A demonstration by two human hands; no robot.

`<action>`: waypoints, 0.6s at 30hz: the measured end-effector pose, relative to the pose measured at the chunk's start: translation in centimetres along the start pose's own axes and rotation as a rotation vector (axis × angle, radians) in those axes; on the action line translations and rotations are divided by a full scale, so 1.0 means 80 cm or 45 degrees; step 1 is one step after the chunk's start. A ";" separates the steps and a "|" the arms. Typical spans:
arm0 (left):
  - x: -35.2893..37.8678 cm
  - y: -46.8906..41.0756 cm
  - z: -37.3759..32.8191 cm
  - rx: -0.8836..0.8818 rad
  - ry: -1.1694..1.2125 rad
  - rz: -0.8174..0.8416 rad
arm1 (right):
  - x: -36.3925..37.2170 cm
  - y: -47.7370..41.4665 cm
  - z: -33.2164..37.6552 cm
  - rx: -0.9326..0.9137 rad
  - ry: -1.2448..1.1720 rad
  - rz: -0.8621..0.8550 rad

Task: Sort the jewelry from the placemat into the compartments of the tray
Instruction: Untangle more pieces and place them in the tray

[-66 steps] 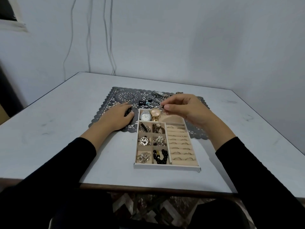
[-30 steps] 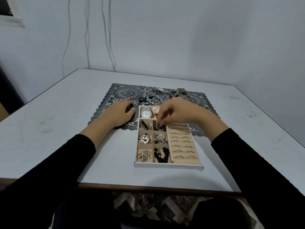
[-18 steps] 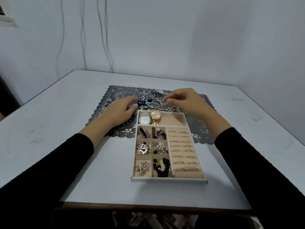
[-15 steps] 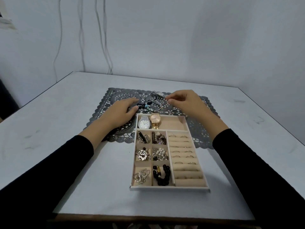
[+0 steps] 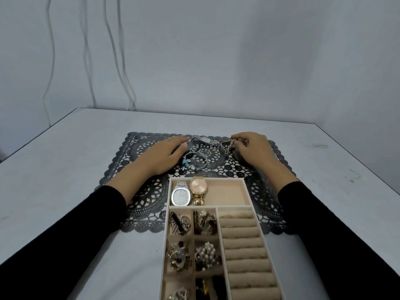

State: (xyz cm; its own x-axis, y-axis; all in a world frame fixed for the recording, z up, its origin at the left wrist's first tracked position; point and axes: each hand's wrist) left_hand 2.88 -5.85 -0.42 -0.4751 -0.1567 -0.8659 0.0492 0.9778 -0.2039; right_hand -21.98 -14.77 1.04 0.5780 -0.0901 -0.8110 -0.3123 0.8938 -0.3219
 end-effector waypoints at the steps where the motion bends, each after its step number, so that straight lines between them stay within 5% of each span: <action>1: 0.001 -0.008 0.000 0.004 0.019 0.012 | 0.002 -0.004 -0.006 -0.002 0.001 0.016; 12: 0.010 -0.077 0.002 0.024 0.117 0.141 | 0.000 -0.032 -0.035 -0.100 -0.114 0.194; 18: 0.011 -0.091 0.005 0.017 0.175 0.015 | -0.001 -0.040 -0.044 -0.139 -0.156 0.232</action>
State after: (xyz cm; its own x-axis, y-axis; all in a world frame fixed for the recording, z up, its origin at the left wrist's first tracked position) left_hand 2.42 -13.17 0.12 -0.5905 -0.1238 -0.7975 0.0664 0.9774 -0.2009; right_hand -23.66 -19.14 0.40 0.5898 0.1286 -0.7972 -0.4956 0.8371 -0.2317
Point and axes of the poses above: each hand's wrist, its own y-axis away from the middle knuckle, its own x-axis out of the palm, z = x × y, and after that the axes turned 3 degrees about y, right-handed
